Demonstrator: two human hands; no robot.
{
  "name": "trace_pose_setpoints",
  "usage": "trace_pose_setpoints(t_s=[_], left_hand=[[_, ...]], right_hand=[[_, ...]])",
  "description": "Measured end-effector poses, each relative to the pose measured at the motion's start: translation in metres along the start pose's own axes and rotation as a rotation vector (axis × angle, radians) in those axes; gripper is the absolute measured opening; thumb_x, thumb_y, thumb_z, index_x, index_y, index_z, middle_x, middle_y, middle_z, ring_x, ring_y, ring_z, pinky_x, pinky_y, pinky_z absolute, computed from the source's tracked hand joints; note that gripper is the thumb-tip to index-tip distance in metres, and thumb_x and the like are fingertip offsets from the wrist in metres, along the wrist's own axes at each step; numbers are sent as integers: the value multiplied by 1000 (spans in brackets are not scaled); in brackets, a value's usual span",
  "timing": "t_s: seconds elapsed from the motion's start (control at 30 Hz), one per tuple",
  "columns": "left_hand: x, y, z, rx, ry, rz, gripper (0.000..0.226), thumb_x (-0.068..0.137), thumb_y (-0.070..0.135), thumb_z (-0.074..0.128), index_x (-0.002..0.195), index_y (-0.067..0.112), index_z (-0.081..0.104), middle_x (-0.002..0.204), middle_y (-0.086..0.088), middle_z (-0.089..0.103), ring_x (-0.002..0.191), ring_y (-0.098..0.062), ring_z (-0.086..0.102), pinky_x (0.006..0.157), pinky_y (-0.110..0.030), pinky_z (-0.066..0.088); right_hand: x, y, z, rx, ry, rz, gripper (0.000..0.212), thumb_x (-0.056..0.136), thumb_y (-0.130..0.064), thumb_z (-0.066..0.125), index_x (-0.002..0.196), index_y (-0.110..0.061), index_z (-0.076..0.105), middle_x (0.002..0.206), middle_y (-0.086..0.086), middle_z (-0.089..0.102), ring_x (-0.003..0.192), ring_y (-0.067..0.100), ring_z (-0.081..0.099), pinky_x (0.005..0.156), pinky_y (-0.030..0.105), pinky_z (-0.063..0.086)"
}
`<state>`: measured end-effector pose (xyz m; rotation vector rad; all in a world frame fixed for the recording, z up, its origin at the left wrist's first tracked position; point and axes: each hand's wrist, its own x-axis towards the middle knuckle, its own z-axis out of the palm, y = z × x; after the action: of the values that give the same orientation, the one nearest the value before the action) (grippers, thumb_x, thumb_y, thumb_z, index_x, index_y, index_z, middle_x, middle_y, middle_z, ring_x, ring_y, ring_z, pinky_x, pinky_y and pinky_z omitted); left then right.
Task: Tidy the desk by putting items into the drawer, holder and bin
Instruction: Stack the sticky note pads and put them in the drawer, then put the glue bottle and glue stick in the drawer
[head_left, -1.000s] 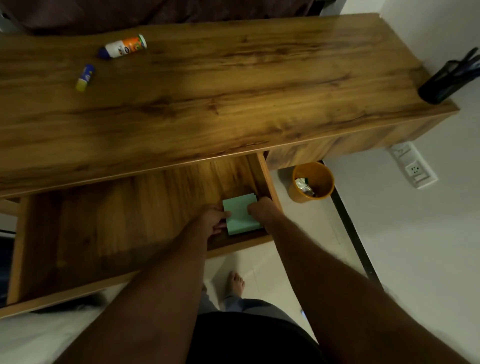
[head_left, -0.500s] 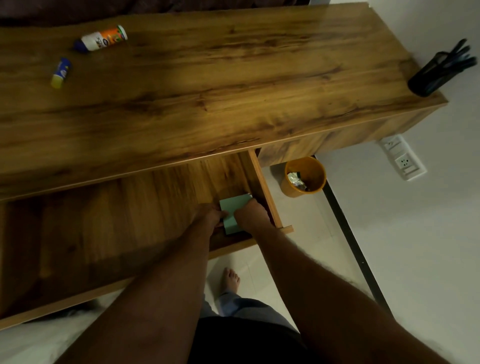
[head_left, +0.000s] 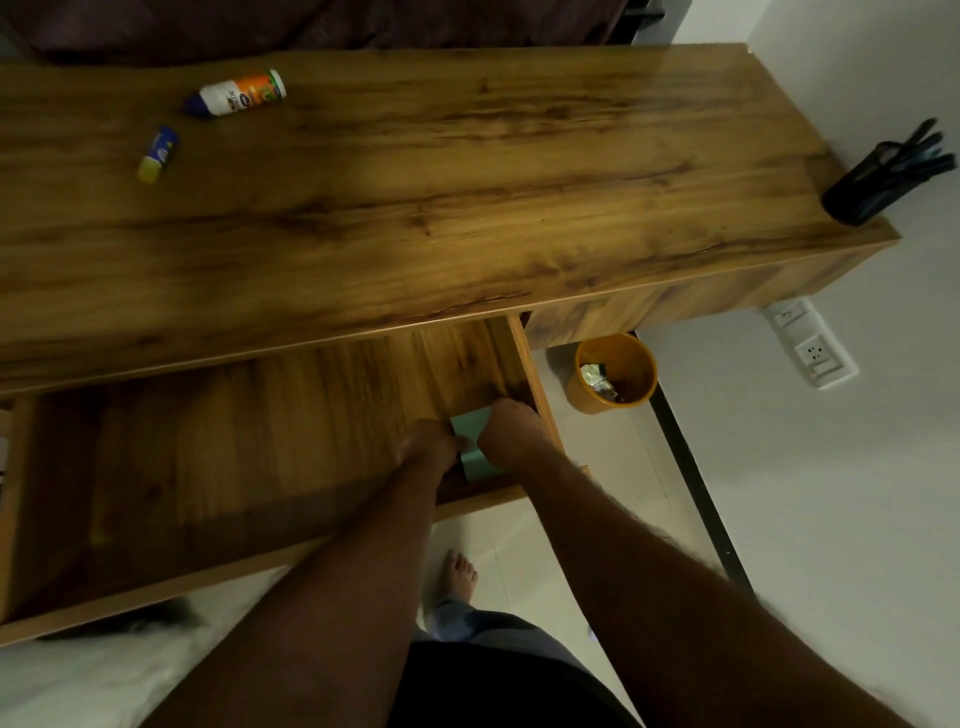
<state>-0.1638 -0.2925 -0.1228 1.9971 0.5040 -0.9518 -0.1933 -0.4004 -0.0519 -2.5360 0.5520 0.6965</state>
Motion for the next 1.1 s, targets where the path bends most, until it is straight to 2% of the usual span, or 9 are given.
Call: trace_pose_setpoints(t_s=[0.07,0.17,0.27,0.33,0.43,0.7,0.83,0.97,1.1], left_hand=[[-5,3,-4,-47,-54,13,42,84,14,71,121,-3,62,117,-17,65,110,-34,63,91,-42,54],[-23,9,-11,-158,-99,23,33,89,9,66,116,-10,59,112,-18,63,107,-35,63,63,-30,56],[-37,15,-26,-99,-95,70,20,92,16,63,103,0,64,98,-16,64,71,-19,68,45,-25,48],[-39,19,-41,-75,-46,146,11,90,19,64,90,8,66,84,-12,64,56,-14,61,48,-23,45],[-45,31,-64,9,31,226,13,87,25,65,82,13,68,86,-12,71,77,-26,69,62,-29,49],[-71,60,-143,216,318,372,29,89,42,60,101,19,73,103,-8,73,98,-26,68,87,-36,55],[-81,59,-186,218,454,374,27,88,45,59,100,24,73,105,-2,72,100,-22,66,79,-25,48],[-84,54,-229,154,559,340,26,86,45,61,101,27,74,103,-1,73,98,-21,67,78,-26,47],[-81,49,-266,78,604,332,30,89,44,61,107,23,72,97,-3,72,91,-21,68,83,-32,54]], right_hand=[[1,-1,-1,-7,15,-28,27,90,-16,63,114,-3,60,116,13,65,107,27,64,89,35,53],[2,-6,-6,20,19,-63,23,89,-12,62,110,-4,62,112,13,66,104,27,64,91,37,54],[5,-17,-12,4,40,-119,19,92,-12,57,108,-4,62,110,13,67,104,28,65,90,38,55],[8,-26,-16,-8,68,-154,19,93,-14,55,107,-5,64,108,13,68,102,29,66,82,35,54],[12,-43,-25,22,68,-193,20,89,-17,59,106,-9,67,104,9,69,98,26,67,74,31,52],[25,-98,-51,125,94,-415,24,89,-35,62,108,-22,70,106,2,71,99,22,65,81,28,50],[26,-128,-56,101,115,-527,19,90,-27,58,99,-15,68,109,11,70,103,29,63,79,25,43],[26,-160,-59,145,127,-604,17,88,-21,58,98,-14,70,105,10,70,100,28,64,74,22,40],[33,-196,-58,139,126,-651,26,86,-22,59,108,-14,70,114,8,69,109,27,62,85,26,44]])
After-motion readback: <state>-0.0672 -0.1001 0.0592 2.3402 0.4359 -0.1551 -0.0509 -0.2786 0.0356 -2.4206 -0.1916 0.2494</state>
